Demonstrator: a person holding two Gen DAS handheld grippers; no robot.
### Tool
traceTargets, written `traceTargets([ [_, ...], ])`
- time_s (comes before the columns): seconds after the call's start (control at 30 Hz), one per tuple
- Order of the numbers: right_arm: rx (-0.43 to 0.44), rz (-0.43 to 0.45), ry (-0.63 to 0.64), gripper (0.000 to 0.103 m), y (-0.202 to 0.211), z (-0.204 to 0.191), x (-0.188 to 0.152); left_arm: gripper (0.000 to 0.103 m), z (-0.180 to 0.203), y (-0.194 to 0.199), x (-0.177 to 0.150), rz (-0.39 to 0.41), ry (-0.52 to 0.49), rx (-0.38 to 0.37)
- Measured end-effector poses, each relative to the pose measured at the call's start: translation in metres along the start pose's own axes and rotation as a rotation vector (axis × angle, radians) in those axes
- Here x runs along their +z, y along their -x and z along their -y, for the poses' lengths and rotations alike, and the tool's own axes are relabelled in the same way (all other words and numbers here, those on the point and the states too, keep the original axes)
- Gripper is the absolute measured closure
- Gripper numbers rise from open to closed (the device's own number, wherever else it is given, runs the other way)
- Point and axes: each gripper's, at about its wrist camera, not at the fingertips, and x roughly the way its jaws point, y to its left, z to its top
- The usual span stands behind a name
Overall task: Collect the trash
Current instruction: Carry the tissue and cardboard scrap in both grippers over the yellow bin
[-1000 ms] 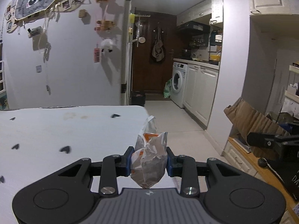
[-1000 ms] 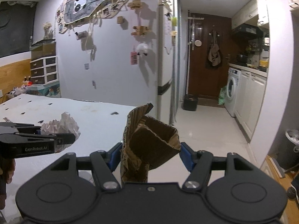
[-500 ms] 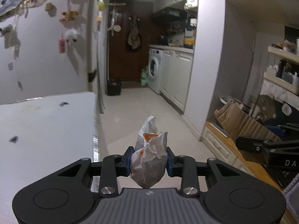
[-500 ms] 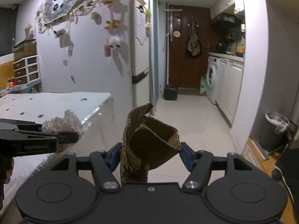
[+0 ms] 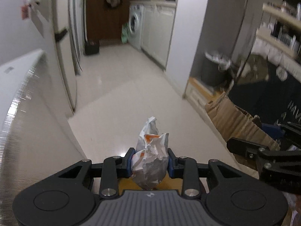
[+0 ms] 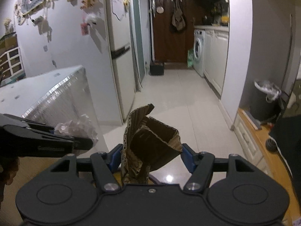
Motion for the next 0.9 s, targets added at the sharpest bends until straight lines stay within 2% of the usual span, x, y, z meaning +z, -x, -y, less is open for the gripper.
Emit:
traceTargets([
  [0.2, 0.012, -0.098, -0.02, 0.036, -0.032, 0.016, -0.03, 0.067, 0.013, -0.049, -0.008, -0.151, -0.053, 0.013],
  [0.5, 0.06, -0.271, -0.024, 0.036, -0.089, 0.009, -0.068, 0.066, -0.006, -0.107, -0.028, -0.327, -0.016, 0.051],
  [0.63, 0.089, -0.344, -0.037, 0.036, -0.109, 0.003, -0.081, 0.066, -0.011, -0.119, -0.036, -0.372, -0.013, 0.048],
  [0.9, 0.085, -0.447, -0.004, 0.034, -0.136, -0.011, -0.099, 0.066, -0.011, -0.139, -0.051, -0.445, -0.058, 0.061],
])
